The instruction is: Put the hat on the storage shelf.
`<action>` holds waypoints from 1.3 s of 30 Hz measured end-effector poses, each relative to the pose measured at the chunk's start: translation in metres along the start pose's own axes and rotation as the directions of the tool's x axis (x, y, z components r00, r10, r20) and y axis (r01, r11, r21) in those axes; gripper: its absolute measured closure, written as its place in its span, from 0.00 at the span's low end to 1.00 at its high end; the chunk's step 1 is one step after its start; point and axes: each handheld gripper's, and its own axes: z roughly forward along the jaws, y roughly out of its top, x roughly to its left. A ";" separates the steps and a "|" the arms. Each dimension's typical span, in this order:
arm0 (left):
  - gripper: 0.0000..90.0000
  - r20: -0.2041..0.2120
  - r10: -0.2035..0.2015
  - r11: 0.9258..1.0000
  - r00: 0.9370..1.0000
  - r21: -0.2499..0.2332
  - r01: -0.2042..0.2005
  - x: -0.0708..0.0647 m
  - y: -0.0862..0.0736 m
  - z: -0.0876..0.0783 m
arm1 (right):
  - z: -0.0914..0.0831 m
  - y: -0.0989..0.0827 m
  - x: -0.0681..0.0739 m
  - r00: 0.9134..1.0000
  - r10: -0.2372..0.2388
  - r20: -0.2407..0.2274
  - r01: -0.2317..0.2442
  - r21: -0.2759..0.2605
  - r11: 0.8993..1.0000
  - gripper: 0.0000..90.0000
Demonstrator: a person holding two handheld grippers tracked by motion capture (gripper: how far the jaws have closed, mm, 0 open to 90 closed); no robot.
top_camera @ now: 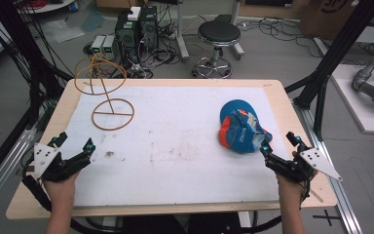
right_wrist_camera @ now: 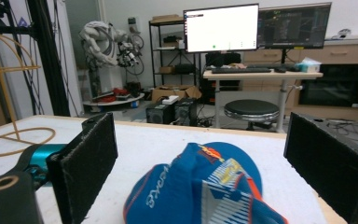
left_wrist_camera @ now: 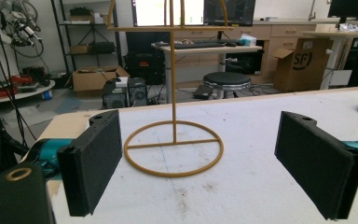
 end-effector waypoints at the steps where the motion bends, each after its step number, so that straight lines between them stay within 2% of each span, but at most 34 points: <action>1: 0.17 0.000 0.001 1.000 1.000 0.000 -0.001 0.000 0.000 0.000 | 0.003 0.000 0.001 1.000 0.000 -0.003 0.000 0.006 1.000 0.10; 2: 0.17 0.000 0.001 1.000 1.000 0.001 -0.001 0.000 0.000 0.000 | 0.010 -0.001 0.003 1.000 -0.003 -0.007 0.004 0.028 1.000 0.10; 4: 0.17 0.000 0.004 1.000 1.000 0.002 -0.004 0.000 0.000 0.000 | 0.012 -0.001 0.004 1.000 -0.005 -0.007 0.005 0.034 0.999 0.10; 6: 0.17 0.001 0.005 1.000 1.000 0.003 -0.005 0.000 0.000 0.000 | 0.023 -0.003 0.007 1.000 -0.005 -0.005 0.006 0.062 0.998 0.10; 10: 0.17 -0.003 0.001 1.000 1.000 0.005 -0.001 0.001 0.000 0.000 | 0.033 -0.004 0.009 1.000 -0.011 0.006 0.010 0.084 0.996 0.10; 12: 0.17 -0.004 -0.003 1.000 1.000 0.002 0.003 0.001 0.000 0.000 | 0.042 -0.006 0.011 1.000 -0.015 0.019 0.012 0.118 0.993 0.10; 19: 0.17 -0.002 0.001 1.000 1.000 0.004 -0.001 0.000 0.000 0.000 | 0.061 -0.009 0.014 0.999 -0.022 0.049 0.013 0.171 0.985 0.10; 21: 0.17 -0.003 0.002 1.000 1.000 0.006 -0.002 0.000 0.000 0.000 | 0.066 -0.011 0.015 0.999 -0.016 0.052 0.006 0.186 0.983 0.15; 28: 0.17 -0.002 0.001 1.000 1.000 0.007 -0.001 0.001 0.000 0.000 | 0.076 -0.020 0.016 0.998 -0.030 0.060 0.016 0.215 0.976 0.15; 31: 0.17 -0.002 0.001 1.000 1.000 0.008 -0.001 0.001 0.000 0.000 | 0.080 -0.024 0.016 0.996 -0.036 0.079 0.016 0.232 0.973 0.15; 35: 0.17 -0.002 -0.004 1.000 1.000 0.009 0.004 0.000 -0.001 0.001 | 0.085 -0.027 0.013 0.993 -0.015 0.115 -0.014 0.252 0.968 0.18; 39: 0.17 0.000 0.000 1.000 1.000 0.012 0.000 0.000 -0.001 0.001 | 0.087 -0.029 0.011 0.992 0.004 0.126 -0.037 0.264 0.964 0.23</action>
